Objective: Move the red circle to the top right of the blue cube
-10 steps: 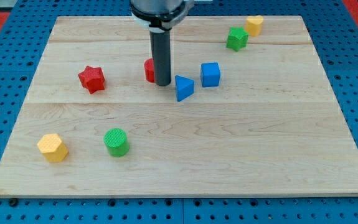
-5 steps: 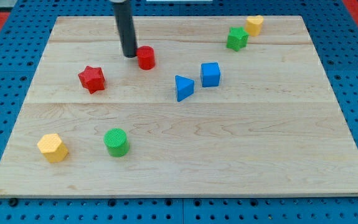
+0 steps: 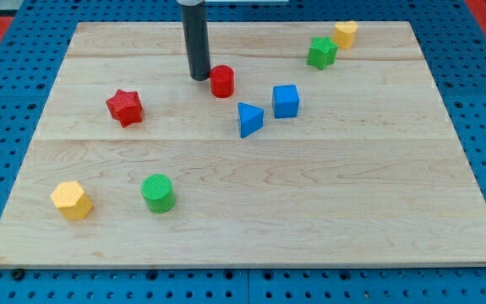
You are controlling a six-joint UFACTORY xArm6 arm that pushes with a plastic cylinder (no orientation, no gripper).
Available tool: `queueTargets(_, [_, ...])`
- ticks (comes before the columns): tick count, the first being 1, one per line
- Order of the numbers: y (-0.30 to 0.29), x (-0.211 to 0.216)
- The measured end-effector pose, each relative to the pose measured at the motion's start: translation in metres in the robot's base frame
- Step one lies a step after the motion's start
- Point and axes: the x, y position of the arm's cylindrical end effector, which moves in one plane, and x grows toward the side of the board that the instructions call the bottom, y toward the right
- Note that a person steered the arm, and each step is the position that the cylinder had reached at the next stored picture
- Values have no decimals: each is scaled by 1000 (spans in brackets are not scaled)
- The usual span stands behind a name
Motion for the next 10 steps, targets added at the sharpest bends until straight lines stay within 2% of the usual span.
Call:
queueTargets(1, [-43, 7])
queueTargets(5, [38, 14])
queueTargets(9, [39, 21])
queueTargets(10, [69, 12])
